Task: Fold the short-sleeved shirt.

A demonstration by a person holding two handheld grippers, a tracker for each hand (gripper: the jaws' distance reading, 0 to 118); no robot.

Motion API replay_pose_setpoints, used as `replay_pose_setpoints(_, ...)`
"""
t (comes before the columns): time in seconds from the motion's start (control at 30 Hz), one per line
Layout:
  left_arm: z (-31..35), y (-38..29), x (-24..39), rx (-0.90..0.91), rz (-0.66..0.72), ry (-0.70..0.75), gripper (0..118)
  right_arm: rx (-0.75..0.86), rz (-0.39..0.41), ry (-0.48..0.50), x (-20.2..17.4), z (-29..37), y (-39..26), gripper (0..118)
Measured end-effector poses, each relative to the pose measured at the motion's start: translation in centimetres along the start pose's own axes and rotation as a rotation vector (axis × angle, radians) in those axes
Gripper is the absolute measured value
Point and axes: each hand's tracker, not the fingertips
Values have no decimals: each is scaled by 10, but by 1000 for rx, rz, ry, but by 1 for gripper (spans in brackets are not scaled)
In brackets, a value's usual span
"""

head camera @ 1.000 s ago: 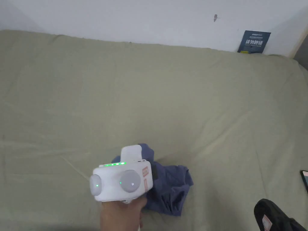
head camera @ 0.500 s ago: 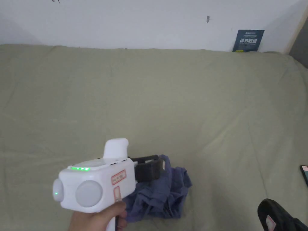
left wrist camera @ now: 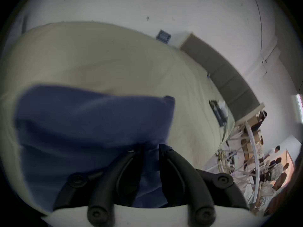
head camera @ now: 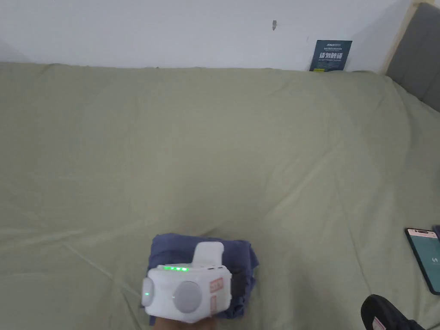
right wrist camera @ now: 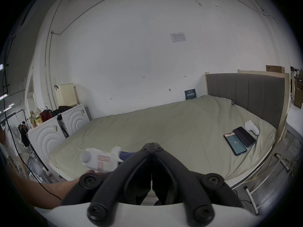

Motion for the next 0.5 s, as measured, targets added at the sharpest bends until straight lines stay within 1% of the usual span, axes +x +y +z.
replay_pose_setpoints(0.03, -5, -2, 7, 21, -18, 49, 23, -1, 1, -7, 2, 0, 1, 1)
replay_pose_setpoints(0.07, -3, 0, 9, 43, -35, 65, 23, -3, 2, -12, 5, 0, 1, 1)
replay_pose_setpoints(0.1, 0, 4, 8, 44, -28, 55, 23, -6, 4, -15, 7, -2, 1, 1)
replay_pose_setpoints(0.17, 17, 12, -2, 30, 30, 15, 23, -20, 7, -19, 9, -9, 0, 1)
replay_pose_setpoints(0.2, 30, 14, -3, 40, 27, 6, 23, -43, -1, -5, 10, -14, 0, 1)
replay_pose_setpoints(0.3, 98, 13, -3, 154, -67, -19, 23, -119, -7, 88, 1, -43, 5, 1)
replay_pose_setpoints(0.33, 117, 11, -5, 173, -87, -24, 23, -160, -9, 143, -3, -59, 6, 1)
replay_pose_setpoints(0.37, 137, 7, -9, 177, -93, -11, 23, -201, -41, 208, -5, -76, 5, 1)
replay_pose_setpoints(0.4, 152, 5, -16, 187, -95, -4, 23, -279, -98, 268, -4, -102, 1, 1)
replay_pose_setpoints(0.43, 167, 2, -24, 196, -86, 13, 23, -372, -159, 295, -3, -128, -5, 1)
replay_pose_setpoints(0.47, 177, 1, -32, 201, -72, 24, 23, -429, -217, 284, -1, -153, -13, 1)
replay_pose_setpoints(0.5, 186, 0, -40, 203, -56, 27, 23, -491, -275, 310, 2, -177, -22, 1)
